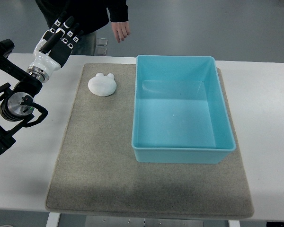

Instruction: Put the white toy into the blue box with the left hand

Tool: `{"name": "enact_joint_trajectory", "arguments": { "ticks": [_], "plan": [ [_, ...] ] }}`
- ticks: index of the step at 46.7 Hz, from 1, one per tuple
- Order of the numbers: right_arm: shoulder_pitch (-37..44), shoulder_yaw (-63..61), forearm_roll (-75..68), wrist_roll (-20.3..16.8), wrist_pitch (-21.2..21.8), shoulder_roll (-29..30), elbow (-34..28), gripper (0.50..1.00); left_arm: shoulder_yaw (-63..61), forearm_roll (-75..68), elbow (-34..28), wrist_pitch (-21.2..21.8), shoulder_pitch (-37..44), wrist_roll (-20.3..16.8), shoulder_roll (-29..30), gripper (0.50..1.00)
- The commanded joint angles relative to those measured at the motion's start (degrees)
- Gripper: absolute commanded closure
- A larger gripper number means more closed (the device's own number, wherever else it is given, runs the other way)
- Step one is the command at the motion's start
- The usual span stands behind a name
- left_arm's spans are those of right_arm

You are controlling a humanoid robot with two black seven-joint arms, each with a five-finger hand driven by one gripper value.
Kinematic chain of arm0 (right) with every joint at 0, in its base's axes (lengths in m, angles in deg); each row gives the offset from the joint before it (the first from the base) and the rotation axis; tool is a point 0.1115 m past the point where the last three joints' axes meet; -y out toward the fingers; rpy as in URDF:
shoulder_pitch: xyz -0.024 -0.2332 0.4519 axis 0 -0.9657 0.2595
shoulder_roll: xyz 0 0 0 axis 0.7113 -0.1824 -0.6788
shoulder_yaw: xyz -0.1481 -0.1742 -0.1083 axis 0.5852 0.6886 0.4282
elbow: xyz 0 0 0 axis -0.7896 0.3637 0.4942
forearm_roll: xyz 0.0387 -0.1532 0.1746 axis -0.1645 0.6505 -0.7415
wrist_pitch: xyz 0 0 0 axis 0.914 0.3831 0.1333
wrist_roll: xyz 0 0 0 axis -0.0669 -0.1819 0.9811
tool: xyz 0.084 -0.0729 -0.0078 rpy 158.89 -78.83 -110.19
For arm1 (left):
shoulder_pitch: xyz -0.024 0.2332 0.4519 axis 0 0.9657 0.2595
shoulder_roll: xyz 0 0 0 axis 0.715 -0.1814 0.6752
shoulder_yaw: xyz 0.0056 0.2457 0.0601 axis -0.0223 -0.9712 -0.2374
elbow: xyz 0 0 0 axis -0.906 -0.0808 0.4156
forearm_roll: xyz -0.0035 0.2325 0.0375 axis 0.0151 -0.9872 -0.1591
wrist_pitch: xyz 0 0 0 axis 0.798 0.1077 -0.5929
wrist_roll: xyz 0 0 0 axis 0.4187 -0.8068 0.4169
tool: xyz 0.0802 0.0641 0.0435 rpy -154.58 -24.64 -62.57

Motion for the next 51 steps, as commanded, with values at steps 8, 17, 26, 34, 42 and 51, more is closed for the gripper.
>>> {"name": "enact_joint_trajectory", "arguments": {
  "ticks": [8,17,26,34,42,51],
  "plan": [
    [0.00,0.00,0.00,0.00,-0.06,0.00,0.00,0.564,0.02,0.00,0.00,0.28,-0.09,-0.44,-0.01,0.500],
    [0.00,0.00,0.08,0.00,0.03,0.00,0.00,0.564,0.02,0.00,0.00,0.46,0.00,-0.44,-0.01,0.500],
    [0.00,0.00,0.00,0.00,-0.06,0.00,0.00,0.564,0.02,0.00,-0.09,0.46,0.00,-0.44,-0.01,0.500],
    [0.00,0.00,0.00,0.00,-0.06,0.00,0.00,0.564,0.11,0.00,0.00,0.46,0.00,-0.44,-0.10,0.500],
    [0.00,0.00,0.00,0.00,-0.06,0.00,0.00,0.564,0.02,0.18,-0.09,0.46,0.18,-0.44,-0.10,0.500],
    [0.00,0.00,0.00,0.00,-0.06,0.00,0.00,0.564,0.02,0.27,-1.05,0.28,0.35,-0.35,-0.01,0.500]
  ]
}}
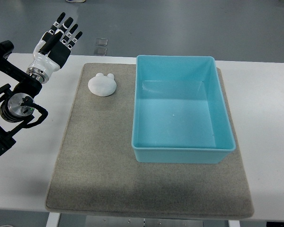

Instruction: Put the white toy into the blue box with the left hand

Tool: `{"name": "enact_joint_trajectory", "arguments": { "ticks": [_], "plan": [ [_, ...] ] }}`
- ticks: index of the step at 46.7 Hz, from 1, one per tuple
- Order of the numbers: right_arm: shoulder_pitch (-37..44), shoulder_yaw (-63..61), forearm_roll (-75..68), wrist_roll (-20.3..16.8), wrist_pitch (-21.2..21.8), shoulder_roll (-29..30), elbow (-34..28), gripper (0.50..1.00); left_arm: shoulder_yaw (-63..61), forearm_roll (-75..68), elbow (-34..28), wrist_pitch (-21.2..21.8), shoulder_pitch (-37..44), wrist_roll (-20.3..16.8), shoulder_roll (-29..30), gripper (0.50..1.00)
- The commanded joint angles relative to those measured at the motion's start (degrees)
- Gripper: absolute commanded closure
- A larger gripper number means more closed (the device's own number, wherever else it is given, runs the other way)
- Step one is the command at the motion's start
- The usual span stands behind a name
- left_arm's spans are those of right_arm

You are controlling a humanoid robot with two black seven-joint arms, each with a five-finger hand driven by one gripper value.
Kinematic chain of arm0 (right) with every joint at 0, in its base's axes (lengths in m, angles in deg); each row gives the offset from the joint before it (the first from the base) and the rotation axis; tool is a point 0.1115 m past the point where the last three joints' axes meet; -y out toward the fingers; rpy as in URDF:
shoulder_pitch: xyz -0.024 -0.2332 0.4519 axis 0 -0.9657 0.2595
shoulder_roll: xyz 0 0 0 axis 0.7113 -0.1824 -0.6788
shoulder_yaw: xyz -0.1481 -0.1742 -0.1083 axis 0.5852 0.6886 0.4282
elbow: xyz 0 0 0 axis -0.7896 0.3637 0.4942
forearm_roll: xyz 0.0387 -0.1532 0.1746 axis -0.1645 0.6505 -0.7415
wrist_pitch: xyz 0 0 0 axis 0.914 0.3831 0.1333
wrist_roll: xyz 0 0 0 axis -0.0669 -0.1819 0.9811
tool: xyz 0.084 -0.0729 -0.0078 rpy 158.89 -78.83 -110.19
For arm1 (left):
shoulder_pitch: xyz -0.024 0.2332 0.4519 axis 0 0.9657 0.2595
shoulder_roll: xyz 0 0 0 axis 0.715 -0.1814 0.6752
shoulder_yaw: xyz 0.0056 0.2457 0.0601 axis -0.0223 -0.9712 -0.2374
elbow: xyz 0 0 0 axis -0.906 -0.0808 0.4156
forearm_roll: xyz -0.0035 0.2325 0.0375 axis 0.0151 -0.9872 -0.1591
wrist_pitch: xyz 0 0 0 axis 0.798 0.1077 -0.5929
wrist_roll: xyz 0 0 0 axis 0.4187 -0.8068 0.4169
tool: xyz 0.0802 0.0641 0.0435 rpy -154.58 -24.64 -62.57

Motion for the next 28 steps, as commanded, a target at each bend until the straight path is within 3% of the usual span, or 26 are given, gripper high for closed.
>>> {"name": "enact_joint_trajectory", "arguments": {
  "ticks": [1,28],
  "plan": [
    [0.00,0.00,-0.01,0.00,-0.02,0.00,0.00,0.564,-0.09,-0.01,-0.61,-0.44,0.01,0.09,0.08,0.500],
    [0.00,0.00,-0.01,0.00,0.06,0.00,0.00,0.564,-0.71,-0.45,-1.57,-1.50,-0.43,0.00,-0.71,0.500]
  ]
}}
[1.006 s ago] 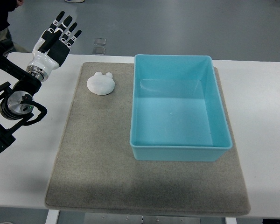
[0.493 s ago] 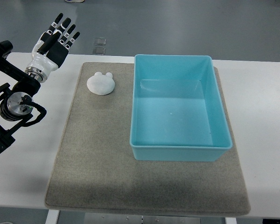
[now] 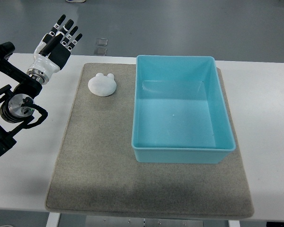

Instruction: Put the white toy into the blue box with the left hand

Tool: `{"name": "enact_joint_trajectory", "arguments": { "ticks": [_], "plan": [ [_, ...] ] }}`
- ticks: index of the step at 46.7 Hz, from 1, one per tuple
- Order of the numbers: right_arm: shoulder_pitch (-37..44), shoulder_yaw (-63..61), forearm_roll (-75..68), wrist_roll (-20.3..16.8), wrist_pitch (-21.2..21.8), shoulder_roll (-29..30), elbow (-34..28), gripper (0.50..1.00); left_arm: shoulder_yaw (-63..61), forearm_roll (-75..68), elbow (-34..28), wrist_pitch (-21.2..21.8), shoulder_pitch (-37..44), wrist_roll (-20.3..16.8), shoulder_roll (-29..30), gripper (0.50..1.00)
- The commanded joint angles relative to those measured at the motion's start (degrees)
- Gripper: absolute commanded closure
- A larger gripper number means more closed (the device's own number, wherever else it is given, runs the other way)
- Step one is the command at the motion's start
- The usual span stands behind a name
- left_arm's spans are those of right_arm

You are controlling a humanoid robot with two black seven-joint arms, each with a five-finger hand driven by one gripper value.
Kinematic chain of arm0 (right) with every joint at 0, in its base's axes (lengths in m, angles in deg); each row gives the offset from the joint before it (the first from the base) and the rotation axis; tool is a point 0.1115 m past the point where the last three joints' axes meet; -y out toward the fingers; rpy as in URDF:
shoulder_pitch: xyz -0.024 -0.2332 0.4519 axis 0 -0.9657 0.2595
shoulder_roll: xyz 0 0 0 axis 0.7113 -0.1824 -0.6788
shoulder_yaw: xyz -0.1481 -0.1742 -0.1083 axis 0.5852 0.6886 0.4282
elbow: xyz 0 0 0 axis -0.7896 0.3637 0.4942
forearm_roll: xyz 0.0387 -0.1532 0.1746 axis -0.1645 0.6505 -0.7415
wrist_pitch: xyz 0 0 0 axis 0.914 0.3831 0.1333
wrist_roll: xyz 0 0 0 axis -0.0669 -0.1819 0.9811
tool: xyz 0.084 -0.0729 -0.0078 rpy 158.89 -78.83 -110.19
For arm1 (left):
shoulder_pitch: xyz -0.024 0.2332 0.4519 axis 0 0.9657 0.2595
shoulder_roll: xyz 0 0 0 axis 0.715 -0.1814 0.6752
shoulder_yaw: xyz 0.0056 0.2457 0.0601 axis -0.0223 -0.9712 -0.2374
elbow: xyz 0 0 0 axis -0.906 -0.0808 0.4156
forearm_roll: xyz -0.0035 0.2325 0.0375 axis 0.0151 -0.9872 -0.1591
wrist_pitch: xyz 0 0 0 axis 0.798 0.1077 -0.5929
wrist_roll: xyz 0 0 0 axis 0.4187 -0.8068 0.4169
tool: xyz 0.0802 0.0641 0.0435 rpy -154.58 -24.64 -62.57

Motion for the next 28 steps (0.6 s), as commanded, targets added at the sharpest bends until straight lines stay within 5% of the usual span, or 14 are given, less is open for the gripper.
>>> {"name": "enact_joint_trajectory", "arguments": {
  "ticks": [1,15,28],
  "plan": [
    [0.00,0.00,-0.04,0.00,-0.04,0.00,0.00,0.564,0.04,-0.04,0.09,-0.66,0.01,-0.07,-0.20,0.500],
    [0.00,0.00,-0.04,0.00,-0.04,0.00,0.00,0.564,0.13,-0.04,-0.09,-9.36,0.27,-0.07,-0.20,0.500],
    [0.00,0.00,-0.04,0.00,-0.04,0.00,0.00,0.564,0.04,-0.21,-0.26,-9.63,0.27,-0.07,-0.20,0.500]
  ]
}}
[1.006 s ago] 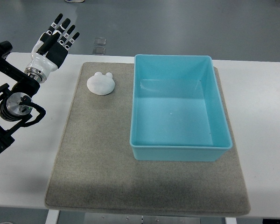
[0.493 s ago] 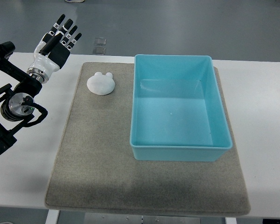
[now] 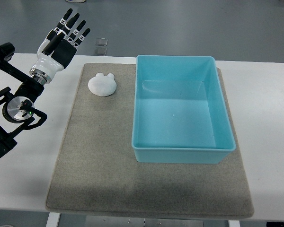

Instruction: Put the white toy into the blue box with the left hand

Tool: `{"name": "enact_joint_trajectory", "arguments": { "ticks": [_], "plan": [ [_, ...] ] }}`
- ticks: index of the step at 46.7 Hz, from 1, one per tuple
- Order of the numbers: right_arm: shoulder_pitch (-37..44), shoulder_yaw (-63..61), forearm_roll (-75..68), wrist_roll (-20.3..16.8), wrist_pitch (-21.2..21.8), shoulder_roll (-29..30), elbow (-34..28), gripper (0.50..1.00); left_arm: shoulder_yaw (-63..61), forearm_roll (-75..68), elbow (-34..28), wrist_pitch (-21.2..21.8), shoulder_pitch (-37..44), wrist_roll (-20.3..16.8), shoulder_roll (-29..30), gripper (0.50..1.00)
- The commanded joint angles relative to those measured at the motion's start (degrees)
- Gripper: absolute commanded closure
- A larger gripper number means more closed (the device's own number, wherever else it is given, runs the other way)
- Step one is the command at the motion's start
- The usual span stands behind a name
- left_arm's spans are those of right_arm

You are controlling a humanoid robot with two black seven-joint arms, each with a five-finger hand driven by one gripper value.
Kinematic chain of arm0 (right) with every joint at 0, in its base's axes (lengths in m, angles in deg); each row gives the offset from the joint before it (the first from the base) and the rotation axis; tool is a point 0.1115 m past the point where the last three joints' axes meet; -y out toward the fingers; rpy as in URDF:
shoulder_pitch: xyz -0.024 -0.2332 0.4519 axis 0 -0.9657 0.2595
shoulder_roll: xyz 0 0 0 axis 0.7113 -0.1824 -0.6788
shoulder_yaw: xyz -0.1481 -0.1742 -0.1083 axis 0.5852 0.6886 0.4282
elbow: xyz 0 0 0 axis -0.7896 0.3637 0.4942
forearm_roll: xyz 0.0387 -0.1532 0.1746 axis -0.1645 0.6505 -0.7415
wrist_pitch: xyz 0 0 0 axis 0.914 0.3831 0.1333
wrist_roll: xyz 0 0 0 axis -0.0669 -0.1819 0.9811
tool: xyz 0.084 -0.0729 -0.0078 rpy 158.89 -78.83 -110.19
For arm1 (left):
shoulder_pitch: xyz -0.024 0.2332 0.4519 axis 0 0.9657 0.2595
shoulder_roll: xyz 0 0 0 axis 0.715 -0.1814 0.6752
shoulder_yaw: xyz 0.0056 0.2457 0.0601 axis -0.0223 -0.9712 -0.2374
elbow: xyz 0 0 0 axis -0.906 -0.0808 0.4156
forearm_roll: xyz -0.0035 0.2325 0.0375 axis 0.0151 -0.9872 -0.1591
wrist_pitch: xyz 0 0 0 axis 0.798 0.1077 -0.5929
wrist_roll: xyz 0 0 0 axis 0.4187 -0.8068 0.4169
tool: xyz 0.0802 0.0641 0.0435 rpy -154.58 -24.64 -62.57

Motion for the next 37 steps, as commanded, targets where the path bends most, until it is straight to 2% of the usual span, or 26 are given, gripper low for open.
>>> {"name": "enact_joint_trajectory", "arguments": {
  "ticks": [1,5,11,20,37],
  "plan": [
    [0.00,0.00,0.00,0.00,-0.03,0.00,0.00,0.564,0.15,0.25,0.00,0.10,-0.18,0.00,0.00,0.500],
    [0.00,0.00,0.00,0.09,-0.03,0.00,0.00,0.564,0.59,0.07,0.00,0.45,-0.35,-0.26,0.09,0.500],
    [0.00,0.00,0.00,0.00,0.06,0.00,0.00,0.564,-1.08,-5.09,-1.14,3.52,-1.75,0.00,0.62,0.514],
    [0.00,0.00,0.00,0.00,0.06,0.00,0.00,0.564,-2.05,-39.95,-1.32,11.87,-2.37,0.18,0.79,0.508],
    [0.00,0.00,0.00,0.00,-0.03,0.00,0.00,0.564,-2.49,-77.34,-1.32,12.58,-2.64,0.27,5.10,0.500]
  ]
}}
